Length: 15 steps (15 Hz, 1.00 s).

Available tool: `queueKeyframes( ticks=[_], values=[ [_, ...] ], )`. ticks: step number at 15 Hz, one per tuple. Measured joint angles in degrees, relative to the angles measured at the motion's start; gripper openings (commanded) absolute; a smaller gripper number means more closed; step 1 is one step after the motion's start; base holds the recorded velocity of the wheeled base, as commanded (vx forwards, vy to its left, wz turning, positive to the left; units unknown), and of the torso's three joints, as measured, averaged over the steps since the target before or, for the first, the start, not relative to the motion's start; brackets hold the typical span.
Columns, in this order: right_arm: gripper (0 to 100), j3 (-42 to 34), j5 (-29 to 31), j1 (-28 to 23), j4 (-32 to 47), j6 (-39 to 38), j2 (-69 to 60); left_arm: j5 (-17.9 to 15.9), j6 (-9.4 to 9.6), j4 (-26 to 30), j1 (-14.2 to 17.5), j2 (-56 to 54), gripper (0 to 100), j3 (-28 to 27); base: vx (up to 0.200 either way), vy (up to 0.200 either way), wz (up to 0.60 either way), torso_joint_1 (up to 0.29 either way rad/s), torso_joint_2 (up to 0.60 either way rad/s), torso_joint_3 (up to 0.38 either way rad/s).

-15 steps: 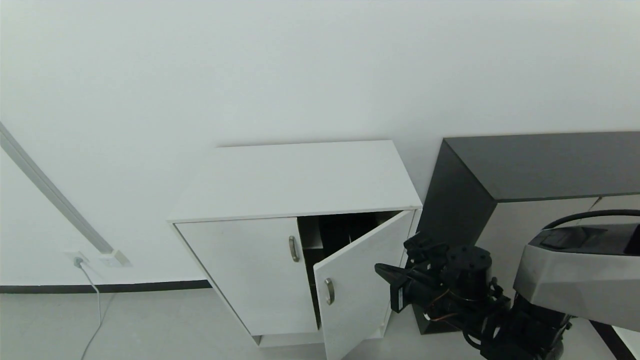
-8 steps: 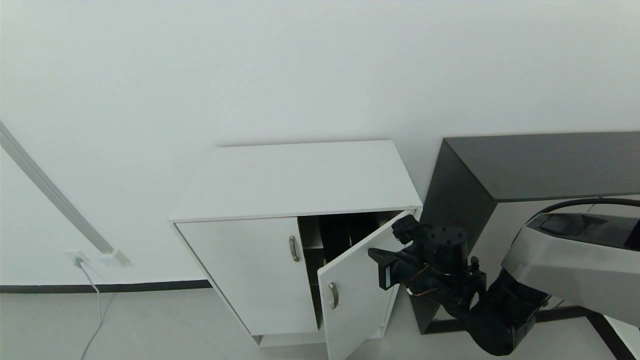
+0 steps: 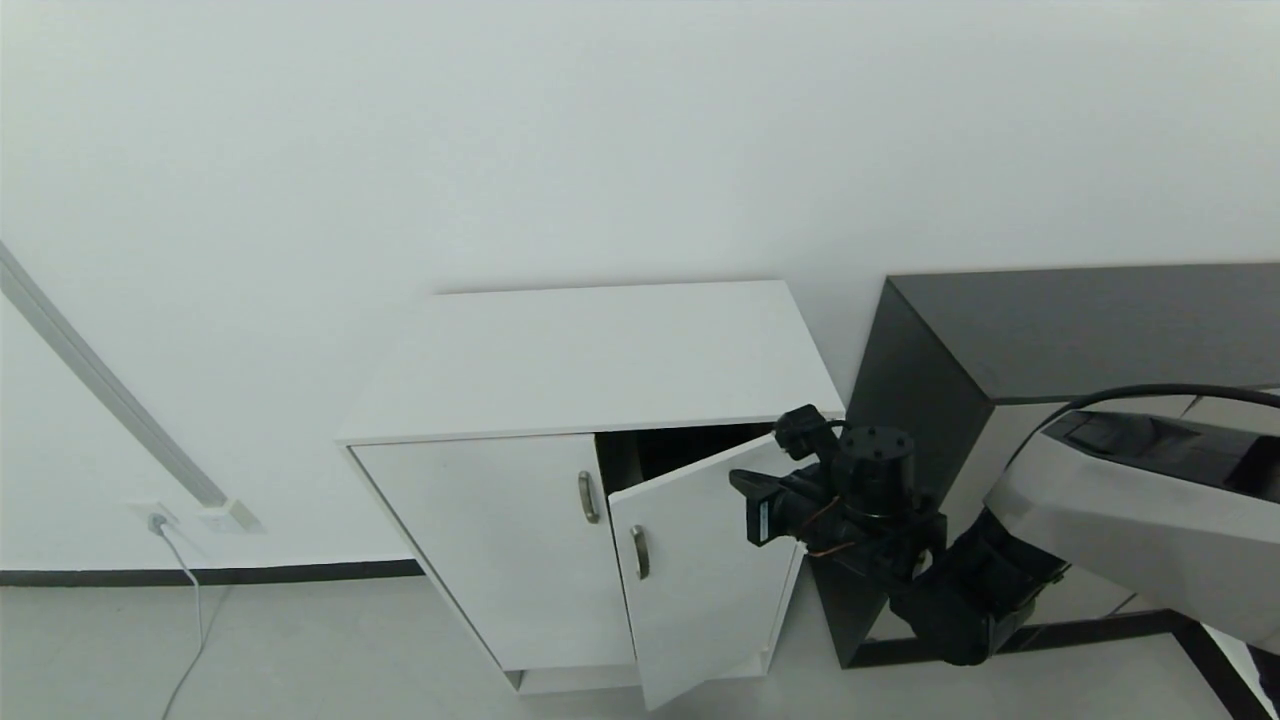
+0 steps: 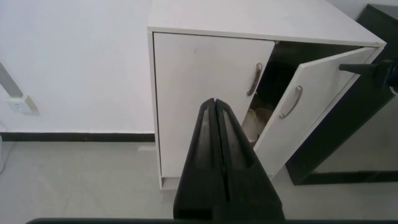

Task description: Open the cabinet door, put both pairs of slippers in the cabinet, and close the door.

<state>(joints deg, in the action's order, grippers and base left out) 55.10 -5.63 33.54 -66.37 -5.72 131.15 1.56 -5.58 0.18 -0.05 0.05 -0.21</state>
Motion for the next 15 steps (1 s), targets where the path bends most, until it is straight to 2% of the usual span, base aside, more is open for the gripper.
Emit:
queueKeyframes(
  ticks=[5,15],
  values=[
    [0,4.73,2.68,-0.66,1.37,0.13,2.8,-0.01,-0.02,0.0,-0.02,0.0,0,0.02,0.0,0.0,0.0,0.0,0.0,0.0],
    [0,12.26,2.79,-1.99,7.13,0.46,5.62,0.0,-0.02,0.0,-0.02,0.0,0,0.02,0.0,0.0,0.0,0.0,0.0,0.0]
  ],
)
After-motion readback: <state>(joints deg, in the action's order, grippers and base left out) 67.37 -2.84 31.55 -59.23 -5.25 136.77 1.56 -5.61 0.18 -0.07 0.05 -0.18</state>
